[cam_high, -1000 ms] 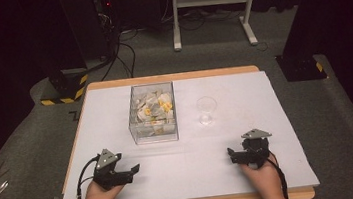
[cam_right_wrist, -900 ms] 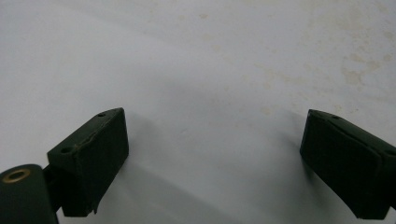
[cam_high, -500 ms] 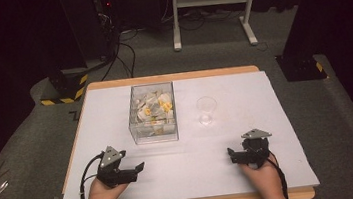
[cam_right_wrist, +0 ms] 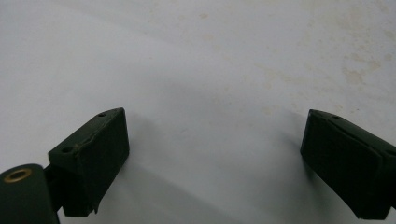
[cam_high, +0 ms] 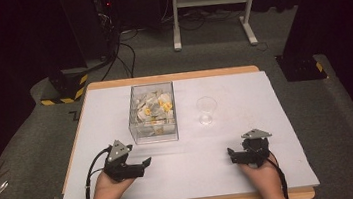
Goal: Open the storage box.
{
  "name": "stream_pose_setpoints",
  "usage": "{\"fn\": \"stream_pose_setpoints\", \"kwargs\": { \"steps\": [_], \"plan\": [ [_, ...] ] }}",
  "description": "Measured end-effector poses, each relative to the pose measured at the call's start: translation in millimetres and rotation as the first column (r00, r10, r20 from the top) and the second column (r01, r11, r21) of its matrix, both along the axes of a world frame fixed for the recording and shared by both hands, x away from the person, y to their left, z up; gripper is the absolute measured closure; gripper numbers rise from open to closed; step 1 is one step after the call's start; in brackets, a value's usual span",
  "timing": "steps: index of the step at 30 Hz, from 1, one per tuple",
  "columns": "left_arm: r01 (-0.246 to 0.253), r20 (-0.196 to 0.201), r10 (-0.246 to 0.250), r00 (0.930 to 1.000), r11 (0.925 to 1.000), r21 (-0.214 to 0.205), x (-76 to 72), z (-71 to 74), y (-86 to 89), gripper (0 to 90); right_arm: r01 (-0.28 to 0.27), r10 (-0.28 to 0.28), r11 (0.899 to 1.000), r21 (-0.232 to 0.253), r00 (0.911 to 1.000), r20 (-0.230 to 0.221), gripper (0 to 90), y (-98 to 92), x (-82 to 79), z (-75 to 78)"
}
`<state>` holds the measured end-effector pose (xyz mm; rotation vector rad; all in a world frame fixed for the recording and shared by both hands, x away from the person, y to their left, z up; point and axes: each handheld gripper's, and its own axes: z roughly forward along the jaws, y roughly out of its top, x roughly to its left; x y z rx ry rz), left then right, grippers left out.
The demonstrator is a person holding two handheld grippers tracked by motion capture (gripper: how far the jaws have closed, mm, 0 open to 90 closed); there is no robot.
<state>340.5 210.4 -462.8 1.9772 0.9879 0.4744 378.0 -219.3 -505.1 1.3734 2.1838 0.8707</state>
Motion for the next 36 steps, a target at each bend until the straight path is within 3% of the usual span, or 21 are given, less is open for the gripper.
{"fn": "stream_pose_setpoints", "kwargs": {
  "steps": [3, 11, 22, 25, 31, 36],
  "plan": [
    [0.009, 0.026, -0.009, 0.9996, 1.0, 0.001, 3.7, 4.9, -6.6, 13.9, 0.002, -0.002, 1.0, -0.006, 0.9999, 0.01, 8.2, 1.0, -1.2, -0.3],
    [0.027, 0.035, -0.026, 0.9991, 0.9996, -0.01, 16.4, 7.4, -16.5, 14.1, 0.0, 0.0, 1.0, -0.003, 1.0, 0.005, 8.3, 0.6, -0.8, -0.2],
    [0.025, 0.061, -0.022, 0.9979, 0.9987, -0.045, 24.5, -3.6, -21.9, 14.7, -0.01, 0.01, 1.0, -0.004, 0.9998, 0.016, 11.6, 1.0, -1.9, -0.1],
    [0.034, 0.059, -0.033, 0.9977, 0.999, -0.027, 25.3, -8.1, -24.9, 14.8, -0.015, 0.015, 1.0, -0.001, 0.9997, 0.017, 12.3, 1.2, -2.5, 0.1],
    [0.025, 0.07, -0.019, 0.9974, 0.9965, -0.08, 30.3, -6.8, -24.3, 14.7, -0.014, 0.014, 1.0, -0.001, 0.9997, 0.017, 12.2, 1.1, -2.3, 0.0],
    [0.02, 0.086, -0.012, 0.9962, 0.9954, -0.094, 36.1, -4.2, -25.9, 14.7, -0.014, 0.014, 1.0, 0.0, 0.9998, 0.017, 12.2, 1.0, -2.3, 0.0]
  ]
}}
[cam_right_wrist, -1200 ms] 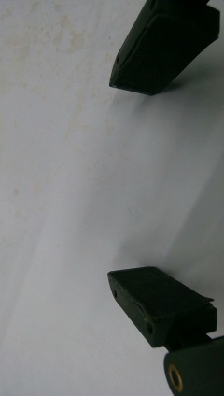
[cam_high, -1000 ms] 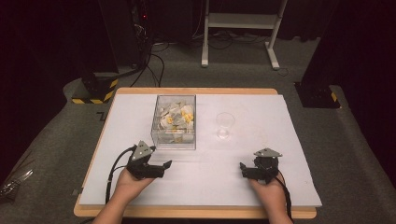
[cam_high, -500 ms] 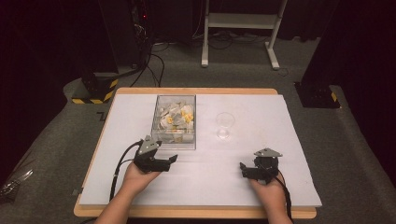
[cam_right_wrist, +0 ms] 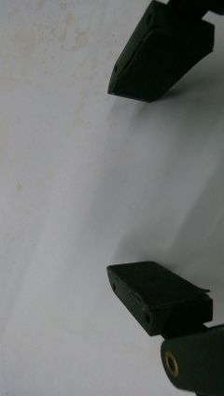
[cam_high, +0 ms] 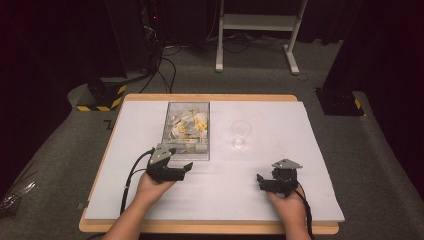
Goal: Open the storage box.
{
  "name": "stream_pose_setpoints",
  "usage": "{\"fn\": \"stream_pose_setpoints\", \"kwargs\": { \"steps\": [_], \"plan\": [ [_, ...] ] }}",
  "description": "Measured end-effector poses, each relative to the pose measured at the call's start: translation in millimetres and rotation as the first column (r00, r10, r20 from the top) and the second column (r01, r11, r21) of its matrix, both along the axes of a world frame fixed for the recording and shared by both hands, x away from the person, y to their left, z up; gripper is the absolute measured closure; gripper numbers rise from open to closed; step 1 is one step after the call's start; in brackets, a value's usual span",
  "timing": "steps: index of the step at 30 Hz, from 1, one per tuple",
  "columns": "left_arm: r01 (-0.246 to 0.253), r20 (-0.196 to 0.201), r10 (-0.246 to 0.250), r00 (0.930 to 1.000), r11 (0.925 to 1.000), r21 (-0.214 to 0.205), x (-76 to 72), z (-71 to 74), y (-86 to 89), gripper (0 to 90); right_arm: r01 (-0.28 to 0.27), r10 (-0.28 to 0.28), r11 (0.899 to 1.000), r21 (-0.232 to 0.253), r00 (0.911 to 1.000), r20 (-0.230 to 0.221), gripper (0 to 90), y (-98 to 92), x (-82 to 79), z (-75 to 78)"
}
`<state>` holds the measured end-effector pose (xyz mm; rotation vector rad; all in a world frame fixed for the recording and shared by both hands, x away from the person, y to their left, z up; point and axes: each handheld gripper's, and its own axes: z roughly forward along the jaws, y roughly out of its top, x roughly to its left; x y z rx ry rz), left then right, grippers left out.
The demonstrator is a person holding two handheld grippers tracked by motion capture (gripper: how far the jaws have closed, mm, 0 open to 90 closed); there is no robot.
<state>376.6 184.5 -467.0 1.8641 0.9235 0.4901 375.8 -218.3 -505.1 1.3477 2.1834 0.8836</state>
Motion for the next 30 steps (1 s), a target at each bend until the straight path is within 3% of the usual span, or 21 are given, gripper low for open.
{"fn": "stream_pose_setpoints", "kwargs": {
  "steps": [10, 11, 12, 14, 15, 16, 17, 24, 30],
  "plan": [
    [-0.016, 0.012, 0.016, 0.9998, 0.9998, -0.013, 9.9, 2.5, -5.3, 14.7, 0.015, -0.015, 1.0, 0.002, 0.9998, -0.015, 8.5, -0.2, 1.8, 0.1],
    [-0.063, 0.009, 0.064, 0.9979, 0.9906, -0.121, 9.5, 0.0, -13.4, 14.7, 0.018, -0.017, 1.0, 0.002, 0.9997, -0.016, 8.6, 0.0, 1.7, 0.2],
    [-0.067, 0.008, 0.069, 0.9976, 0.9898, -0.126, 10.1, -0.2, -14.1, 14.7, 0.022, -0.022, 1.0, 0.0, 0.9996, -0.017, 8.5, 0.4, 1.5, 0.4],
    [-0.064, 0.013, 0.066, 0.9977, 0.9914, -0.115, 11.6, 0.1, -13.4, 14.7, 0.028, -0.028, 1.0, -0.004, 0.9994, -0.021, 8.5, 0.7, 1.3, 0.9],
    [-0.019, 0.019, 0.02, 0.9996, 0.9997, -0.012, 13.1, 2.5, -6.0, 14.7, 0.03, -0.03, 1.0, -0.003, 0.9993, -0.022, 8.5, 0.8, 0.9, 1.0],
    [-0.063, 0.01, 0.065, 0.9978, 0.9901, -0.125, 11.8, -0.2, -14.8, 14.7, 0.03, -0.03, 1.0, -0.002, 0.9994, -0.019, 8.5, 0.3, 0.5, 0.8],
    [-0.014, 0.017, 0.014, 0.9998, 0.9998, -0.011, 13.4, 2.3, -6.8, 14.7, 0.033, -0.033, 0.999, -0.003, 0.9993, -0.019, 8.6, 0.4, -0.1, 0.7],
    [-0.012, 0.022, 0.012, 0.9997, 0.9998, -0.016, 12.9, 3.4, -7.8, 14.4, 0.041, -0.041, 0.999, -0.013, 0.9992, 0.002, 7.5, 1.6, -1.5, 0.0],
    [-0.011, 0.016, 0.012, 0.9998, 0.9997, -0.023, 12.2, 3.8, -9.4, 13.4, 0.045, -0.045, 0.999, -0.004, 0.9989, -0.011, 7.4, 0.9, -0.8, -0.1]
  ]
}}
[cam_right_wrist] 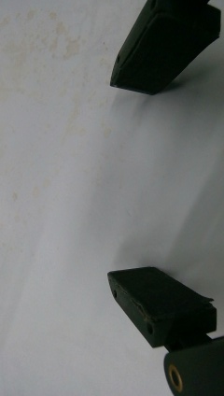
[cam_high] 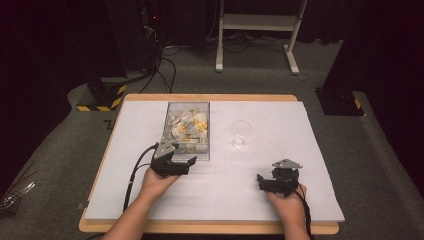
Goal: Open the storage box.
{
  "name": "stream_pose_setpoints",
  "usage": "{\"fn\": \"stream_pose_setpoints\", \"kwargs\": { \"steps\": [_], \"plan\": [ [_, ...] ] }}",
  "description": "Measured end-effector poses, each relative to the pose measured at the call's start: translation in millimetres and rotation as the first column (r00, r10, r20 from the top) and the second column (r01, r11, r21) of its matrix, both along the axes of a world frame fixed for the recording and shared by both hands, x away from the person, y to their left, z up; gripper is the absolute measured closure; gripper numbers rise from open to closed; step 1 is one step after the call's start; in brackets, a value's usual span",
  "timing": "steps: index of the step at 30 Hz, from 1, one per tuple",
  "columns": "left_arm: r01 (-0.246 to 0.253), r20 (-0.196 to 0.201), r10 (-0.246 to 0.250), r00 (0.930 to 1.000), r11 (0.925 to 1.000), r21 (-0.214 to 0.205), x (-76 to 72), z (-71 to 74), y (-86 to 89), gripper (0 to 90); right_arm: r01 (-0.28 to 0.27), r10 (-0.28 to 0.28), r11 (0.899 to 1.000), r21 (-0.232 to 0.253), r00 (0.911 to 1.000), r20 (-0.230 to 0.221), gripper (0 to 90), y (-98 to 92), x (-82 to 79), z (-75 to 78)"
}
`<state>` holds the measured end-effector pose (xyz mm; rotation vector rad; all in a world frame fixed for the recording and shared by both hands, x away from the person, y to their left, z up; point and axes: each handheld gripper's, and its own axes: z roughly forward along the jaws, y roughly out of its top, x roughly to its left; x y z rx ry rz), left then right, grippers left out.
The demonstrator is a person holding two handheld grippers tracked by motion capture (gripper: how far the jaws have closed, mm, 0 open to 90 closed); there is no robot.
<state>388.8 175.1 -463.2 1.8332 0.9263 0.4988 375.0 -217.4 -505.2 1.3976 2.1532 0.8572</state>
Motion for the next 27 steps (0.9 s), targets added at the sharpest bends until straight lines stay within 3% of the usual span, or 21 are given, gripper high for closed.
{"fn": "stream_pose_setpoints", "kwargs": {
  "steps": [15, 27],
  "plan": [
    [0.007, 0.001, -0.007, 1.0, 1.0, -0.004, -4.4, 0.0, 2.0, 14.0, 0.0, 0.0, 1.0, 0.005, 1.0, -0.003, 7.4, -0.5, 0.1, 0.0],
    [0.016, 0.011, -0.016, 0.9998, 0.9998, 0.012, -18.6, -0.5, 1.8, 14.1, -0.001, 0.001, 1.0, 0.006, 1.0, -0.004, 7.5, -0.8, 0.3, 0.0]
  ]
}}
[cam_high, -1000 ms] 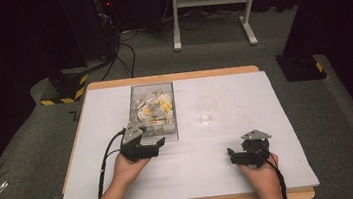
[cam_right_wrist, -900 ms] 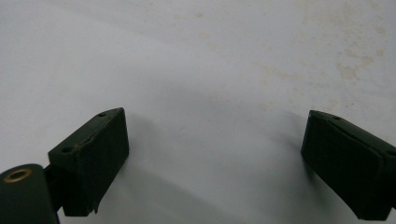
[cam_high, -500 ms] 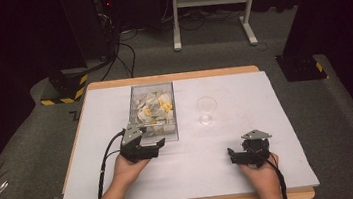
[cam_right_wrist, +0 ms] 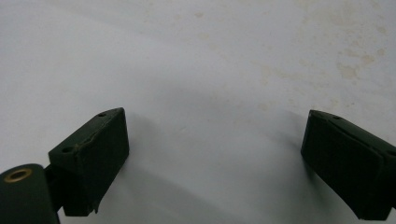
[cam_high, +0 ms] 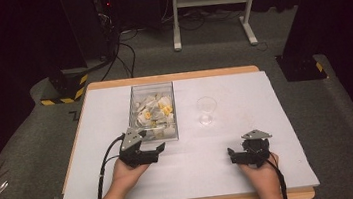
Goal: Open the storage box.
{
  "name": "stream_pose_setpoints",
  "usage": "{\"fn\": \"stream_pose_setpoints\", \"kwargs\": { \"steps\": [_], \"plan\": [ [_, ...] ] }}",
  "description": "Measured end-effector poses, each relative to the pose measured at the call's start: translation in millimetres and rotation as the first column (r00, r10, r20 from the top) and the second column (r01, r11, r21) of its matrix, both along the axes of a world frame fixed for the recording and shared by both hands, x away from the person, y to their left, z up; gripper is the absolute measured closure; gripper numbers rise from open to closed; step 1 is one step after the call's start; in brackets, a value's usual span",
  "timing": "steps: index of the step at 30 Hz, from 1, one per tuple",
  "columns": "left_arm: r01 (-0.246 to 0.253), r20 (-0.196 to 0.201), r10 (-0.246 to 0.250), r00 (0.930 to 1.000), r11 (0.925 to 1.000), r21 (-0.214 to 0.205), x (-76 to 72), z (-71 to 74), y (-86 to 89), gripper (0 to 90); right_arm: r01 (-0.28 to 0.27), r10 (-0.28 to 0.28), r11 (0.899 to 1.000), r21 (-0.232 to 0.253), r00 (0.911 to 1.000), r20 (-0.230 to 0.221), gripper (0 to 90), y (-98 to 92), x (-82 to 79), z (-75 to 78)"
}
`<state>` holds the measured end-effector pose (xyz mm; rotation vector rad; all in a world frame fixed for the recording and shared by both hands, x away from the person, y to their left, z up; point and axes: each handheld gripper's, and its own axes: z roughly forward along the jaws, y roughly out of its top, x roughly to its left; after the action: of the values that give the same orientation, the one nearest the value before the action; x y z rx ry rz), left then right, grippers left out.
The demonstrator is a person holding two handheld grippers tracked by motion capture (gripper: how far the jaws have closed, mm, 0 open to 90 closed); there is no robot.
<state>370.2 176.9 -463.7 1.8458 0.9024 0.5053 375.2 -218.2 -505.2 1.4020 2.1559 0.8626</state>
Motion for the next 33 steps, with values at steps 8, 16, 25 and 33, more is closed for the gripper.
{"fn": "stream_pose_setpoints", "kwargs": {
  "steps": [8, 16, 25, 33],
  "plan": [
    [0.021, 0.001, -0.021, 0.9998, 0.9998, 0.005, -9.9, 0.1, 1.6, 14.3, 0.004, -0.004, 1.0, 0.005, 1.0, -0.002, 7.7, -0.4, 0.0, 0.1],
    [0.026, 0.002, -0.026, 0.9997, 0.9997, 0.003, -17.3, 0.0, 1.7, 14.0, 0.002, -0.002, 1.0, 0.0, 1.0, 0.001, 7.5, -0.2, 0.1, 0.0],
    [0.038, 0.004, -0.038, 0.9993, 0.9992, -0.006, -25.9, -0.8, 3.1, 14.1, 0.004, -0.004, 1.0, 0.0, 1.0, 0.005, 7.6, 0.2, -0.2, -0.3],
    [0.047, 0.011, -0.047, 0.9988, 0.9989, -0.002, -37.5, -1.5, 3.3, 14.1, 0.004, -0.004, 1.0, 0.001, 1.0, 0.003, 7.6, 0.1, -0.1, -0.3]
  ]
}}
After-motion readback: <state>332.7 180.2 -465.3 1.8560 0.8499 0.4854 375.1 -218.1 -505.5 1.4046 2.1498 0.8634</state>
